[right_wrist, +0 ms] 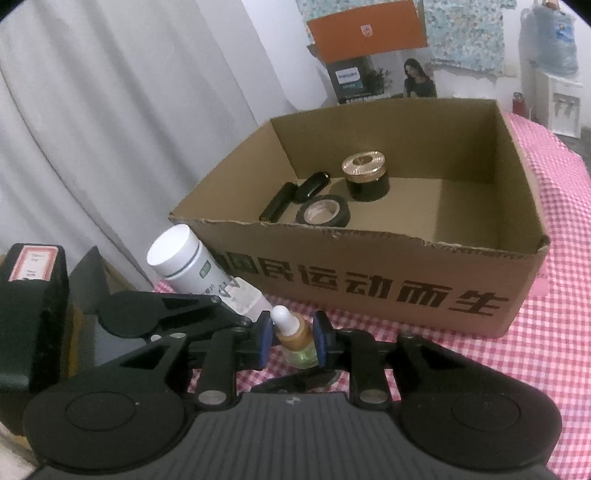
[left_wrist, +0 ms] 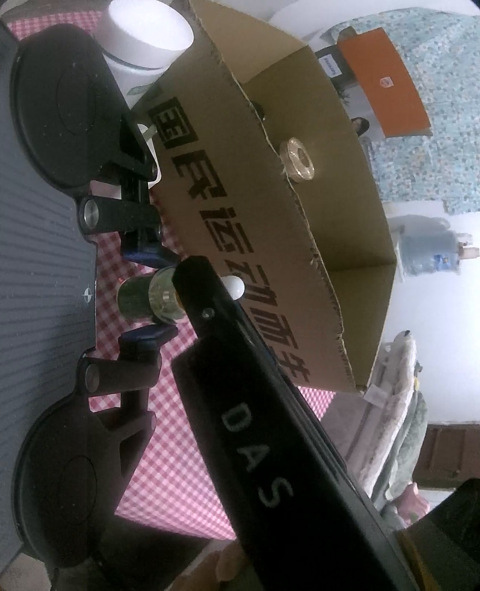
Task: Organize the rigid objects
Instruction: 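Lift the green dropper bottle over the box wall and release it inside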
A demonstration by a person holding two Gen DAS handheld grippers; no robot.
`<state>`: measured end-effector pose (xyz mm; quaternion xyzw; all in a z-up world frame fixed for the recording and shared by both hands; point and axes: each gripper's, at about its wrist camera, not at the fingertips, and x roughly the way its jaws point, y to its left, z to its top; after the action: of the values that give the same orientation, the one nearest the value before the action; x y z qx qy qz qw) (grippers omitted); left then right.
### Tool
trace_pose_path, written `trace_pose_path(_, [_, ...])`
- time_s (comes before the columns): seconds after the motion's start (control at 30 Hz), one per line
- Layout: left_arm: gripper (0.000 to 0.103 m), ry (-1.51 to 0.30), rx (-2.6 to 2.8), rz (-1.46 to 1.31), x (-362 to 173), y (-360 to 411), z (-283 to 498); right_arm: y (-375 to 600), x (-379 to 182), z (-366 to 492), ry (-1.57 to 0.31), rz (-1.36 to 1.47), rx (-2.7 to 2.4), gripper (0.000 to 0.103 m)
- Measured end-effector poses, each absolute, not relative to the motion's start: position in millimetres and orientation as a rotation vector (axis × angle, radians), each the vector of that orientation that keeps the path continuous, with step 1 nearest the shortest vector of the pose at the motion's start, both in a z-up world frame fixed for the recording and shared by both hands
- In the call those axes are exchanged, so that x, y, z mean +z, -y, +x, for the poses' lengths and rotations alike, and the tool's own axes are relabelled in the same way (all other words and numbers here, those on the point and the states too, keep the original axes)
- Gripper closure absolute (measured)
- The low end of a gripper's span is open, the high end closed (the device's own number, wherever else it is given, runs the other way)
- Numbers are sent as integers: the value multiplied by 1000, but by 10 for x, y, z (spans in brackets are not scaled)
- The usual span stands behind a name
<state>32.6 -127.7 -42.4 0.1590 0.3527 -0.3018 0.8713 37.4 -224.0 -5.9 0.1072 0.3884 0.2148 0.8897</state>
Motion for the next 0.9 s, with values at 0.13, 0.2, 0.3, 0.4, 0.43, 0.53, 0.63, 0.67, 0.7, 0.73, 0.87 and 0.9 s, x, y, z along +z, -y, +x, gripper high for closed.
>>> trace_pose_path(0.13, [70,-733,-632,331,-453,1271,329,2236,-112,414,-817,219,445,72])
trace_pose_path(0.2, [70,-727,-632,332,-459,1273,321,2238,-127,421,-815,222,447,72])
trace_pose_path(0.3, [70,-723,-632,332,-461,1269,313,2234,-132,414,-809,215,448,72])
trace_pose_path(0.4, [71,-724,-633,328,-455,1269,311,2240,-130,404,-805,218,443,74])
trace_pose_path(0.43, [71,-724,-634,329,-451,1267,309,2239,-125,400,-803,217,440,75])
trace_pose_path(0.53, [71,-723,-639,322,-421,1265,292,2252,-95,381,-802,219,433,79])
trace_pose_path(0.63, [71,-713,-644,312,-360,1249,253,2263,-44,355,-797,218,430,79])
trace_pose_path(0.67, [71,-708,-644,312,-327,1245,237,2261,-19,339,-793,215,429,79])
trace_pose_path(0.7, [71,-699,-644,312,-283,1237,220,2257,14,321,-787,210,429,79])
trace_pose_path(0.73, [71,-688,-643,312,-229,1229,201,2252,57,302,-780,206,429,79])
trace_pose_path(0.87, [71,-653,-637,290,86,1174,172,2239,310,232,-730,190,444,79])
trace_pose_path(0.9, [71,-657,-637,277,190,1154,190,2243,402,219,-712,187,453,79])
